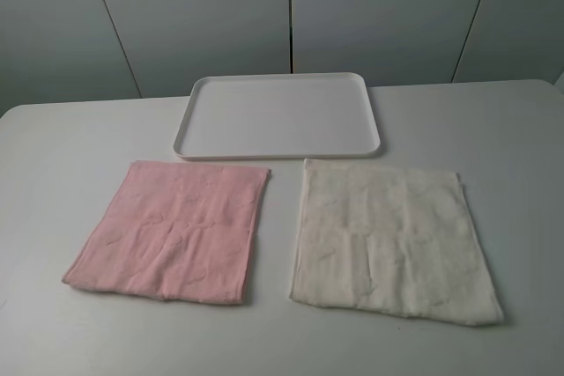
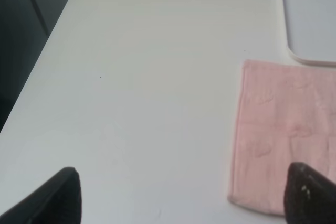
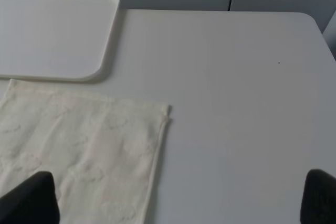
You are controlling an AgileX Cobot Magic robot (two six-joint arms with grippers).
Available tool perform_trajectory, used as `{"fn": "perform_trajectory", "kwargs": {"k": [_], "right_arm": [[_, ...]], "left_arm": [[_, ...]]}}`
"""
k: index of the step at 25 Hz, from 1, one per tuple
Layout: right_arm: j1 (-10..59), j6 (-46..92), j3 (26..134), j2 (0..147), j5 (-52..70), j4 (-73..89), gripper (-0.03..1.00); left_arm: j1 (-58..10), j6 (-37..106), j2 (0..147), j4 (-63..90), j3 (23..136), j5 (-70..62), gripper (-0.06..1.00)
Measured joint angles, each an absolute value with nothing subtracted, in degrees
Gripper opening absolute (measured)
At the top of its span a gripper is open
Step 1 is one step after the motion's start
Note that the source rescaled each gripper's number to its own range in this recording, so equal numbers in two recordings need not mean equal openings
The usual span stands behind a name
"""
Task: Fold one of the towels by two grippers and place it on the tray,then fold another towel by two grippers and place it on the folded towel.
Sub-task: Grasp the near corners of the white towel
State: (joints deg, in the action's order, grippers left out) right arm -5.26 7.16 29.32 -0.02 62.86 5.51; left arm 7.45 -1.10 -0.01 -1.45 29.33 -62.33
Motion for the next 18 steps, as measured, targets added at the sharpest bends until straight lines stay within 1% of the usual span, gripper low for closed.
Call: {"fn": "perform_trajectory", "kwargs": {"k": [8,14,18], "right_arm": [[-5.3,7.2,29.3,0.0,62.9,5.5,1.00],[-5.3,7.1,29.3,0.0,62.8,5.9,1.00],[-5.3,6.7,29.3,0.4,62.2,8.9,1.00]], "left_arm": [[7.4,1.6,1.0,0.0,29.3,-62.3,1.00],[7.4,10.3,8.5,4.0,30.5,-60.5,1.00],[7.4,16.7,16.4,5.8,32.8,-57.8,1.00]]}}
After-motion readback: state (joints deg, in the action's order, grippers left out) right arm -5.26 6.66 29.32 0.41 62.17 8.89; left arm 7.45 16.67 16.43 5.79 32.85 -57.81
